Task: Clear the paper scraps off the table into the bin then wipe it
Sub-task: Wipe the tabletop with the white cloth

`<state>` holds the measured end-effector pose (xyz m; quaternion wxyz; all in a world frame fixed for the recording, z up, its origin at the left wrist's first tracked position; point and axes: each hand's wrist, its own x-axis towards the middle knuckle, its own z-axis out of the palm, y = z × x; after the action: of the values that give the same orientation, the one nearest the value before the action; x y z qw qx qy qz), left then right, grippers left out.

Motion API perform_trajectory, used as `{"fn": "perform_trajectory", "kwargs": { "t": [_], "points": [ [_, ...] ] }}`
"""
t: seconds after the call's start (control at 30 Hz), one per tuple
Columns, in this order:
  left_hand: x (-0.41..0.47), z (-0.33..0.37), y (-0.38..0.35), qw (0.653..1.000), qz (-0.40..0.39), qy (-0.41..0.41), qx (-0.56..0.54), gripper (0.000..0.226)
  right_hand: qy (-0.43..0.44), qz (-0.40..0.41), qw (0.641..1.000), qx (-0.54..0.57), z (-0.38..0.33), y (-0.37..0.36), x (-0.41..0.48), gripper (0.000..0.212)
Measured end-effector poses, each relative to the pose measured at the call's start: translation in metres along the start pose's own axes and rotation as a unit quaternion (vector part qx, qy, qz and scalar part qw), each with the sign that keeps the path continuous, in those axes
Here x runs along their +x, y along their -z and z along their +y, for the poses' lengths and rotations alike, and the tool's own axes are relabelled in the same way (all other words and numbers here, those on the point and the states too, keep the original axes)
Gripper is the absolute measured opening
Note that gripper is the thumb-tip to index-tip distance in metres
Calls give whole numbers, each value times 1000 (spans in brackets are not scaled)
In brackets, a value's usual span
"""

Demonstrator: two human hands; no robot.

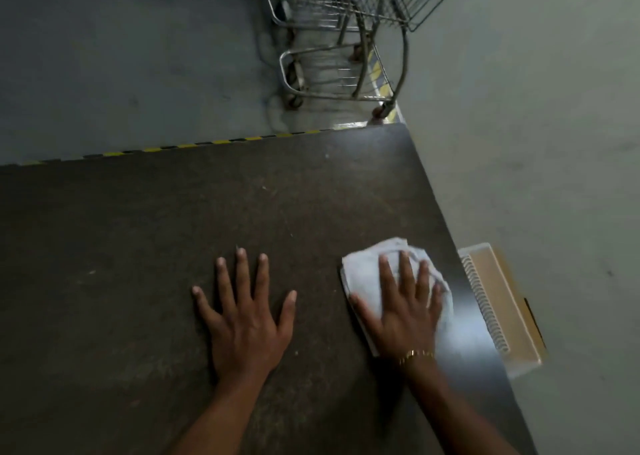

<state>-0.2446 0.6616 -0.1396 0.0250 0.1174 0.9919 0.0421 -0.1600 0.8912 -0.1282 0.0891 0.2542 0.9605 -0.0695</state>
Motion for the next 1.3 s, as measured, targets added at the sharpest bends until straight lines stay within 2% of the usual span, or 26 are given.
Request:
{"fn": "perform_trajectory", "kwargs": {
  "t": [0.27, 0.43, 0.53, 0.67, 1.03, 1.17, 1.3],
  "points": [
    [2, 0, -2, 1000, 22, -3, 7, 79, -9, -8, 999, 38, -63, 40, 211, 88],
    [4, 1, 0, 1000, 16, -1, 10, 79, 6, -10, 999, 37, -72, 46, 246, 91],
    [4, 1, 0, 1000, 8, 0, 5, 79, 27, 0, 999, 17, -53, 36, 199, 89],
    [4, 2, 0, 1000, 4, 7, -13, 80, 18, -2, 1000, 20, -12, 18, 84, 89],
    [-1, -1, -4, 998, 11, 5, -62, 77, -112, -46, 993, -7, 92, -26, -239, 89],
    [-1, -1, -5, 998, 10, 9, -56, 75, -131, -62, 989, -24, 102, -33, -275, 88],
    [-1, 1, -4, 999, 11, 5, -47, 74, -146, -60, 987, -14, 97, -31, -243, 90]
  ]
}}
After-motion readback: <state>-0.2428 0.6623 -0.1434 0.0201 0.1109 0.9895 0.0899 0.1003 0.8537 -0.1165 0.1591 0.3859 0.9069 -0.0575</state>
